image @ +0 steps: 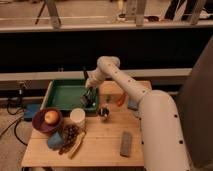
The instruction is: Wipe tray with brush
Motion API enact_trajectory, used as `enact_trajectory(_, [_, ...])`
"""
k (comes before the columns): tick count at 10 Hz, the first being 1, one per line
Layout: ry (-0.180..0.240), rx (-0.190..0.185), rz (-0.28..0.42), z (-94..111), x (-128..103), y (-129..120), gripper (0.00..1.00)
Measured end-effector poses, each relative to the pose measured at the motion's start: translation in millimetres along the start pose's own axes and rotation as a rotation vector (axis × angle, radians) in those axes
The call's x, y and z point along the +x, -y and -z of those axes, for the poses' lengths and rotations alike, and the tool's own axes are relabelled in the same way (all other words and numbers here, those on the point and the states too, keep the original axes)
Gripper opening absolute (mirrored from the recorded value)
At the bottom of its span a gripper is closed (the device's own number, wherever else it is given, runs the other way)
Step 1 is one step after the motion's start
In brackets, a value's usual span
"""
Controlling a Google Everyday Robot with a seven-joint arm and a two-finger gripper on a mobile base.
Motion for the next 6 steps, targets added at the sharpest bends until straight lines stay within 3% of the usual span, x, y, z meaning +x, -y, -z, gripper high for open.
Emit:
enact_trajectory(3, [-0.044, 0.024, -0.025, -16.0, 35.6, 16.1, 0.00])
enact_trajectory(6, [-0.005, 0.087, -0.003, -28.0, 29.2, 41.2, 0.00])
